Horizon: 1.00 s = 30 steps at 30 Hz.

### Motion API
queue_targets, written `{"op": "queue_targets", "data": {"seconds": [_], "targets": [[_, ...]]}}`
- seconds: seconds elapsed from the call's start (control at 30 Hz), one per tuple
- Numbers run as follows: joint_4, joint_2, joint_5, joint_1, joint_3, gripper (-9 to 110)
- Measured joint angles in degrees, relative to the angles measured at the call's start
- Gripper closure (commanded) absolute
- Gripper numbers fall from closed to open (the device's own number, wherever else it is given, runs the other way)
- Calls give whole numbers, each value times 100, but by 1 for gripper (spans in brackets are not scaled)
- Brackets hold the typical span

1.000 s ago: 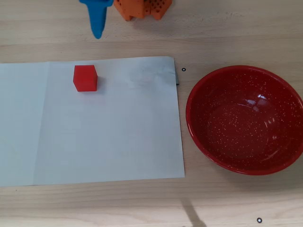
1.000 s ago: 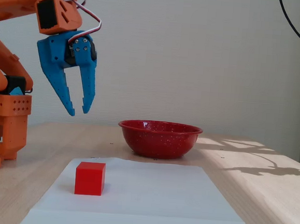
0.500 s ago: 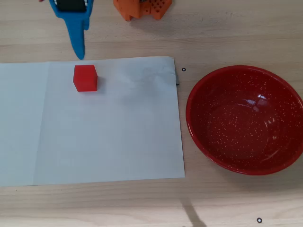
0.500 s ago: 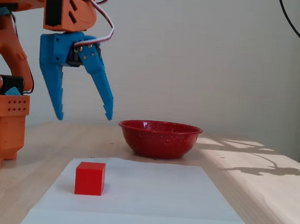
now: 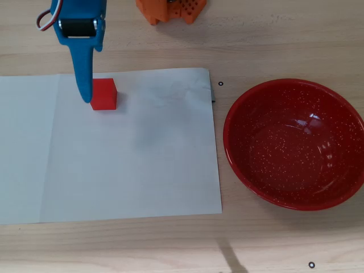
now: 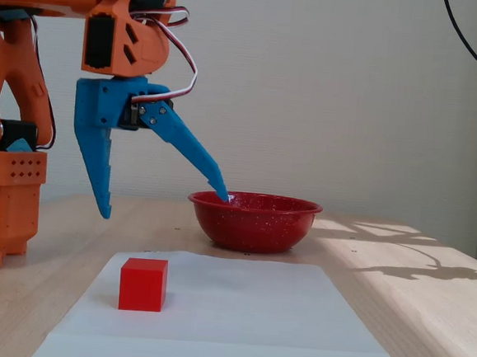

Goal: Grasp the red cube and put it in the red bowl

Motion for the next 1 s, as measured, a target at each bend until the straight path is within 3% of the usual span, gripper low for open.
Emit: {"op": "queue_targets", "data": {"seconds": [1.0], "targets": [[-1740, -1020, 237, -35, 940, 43]]}}
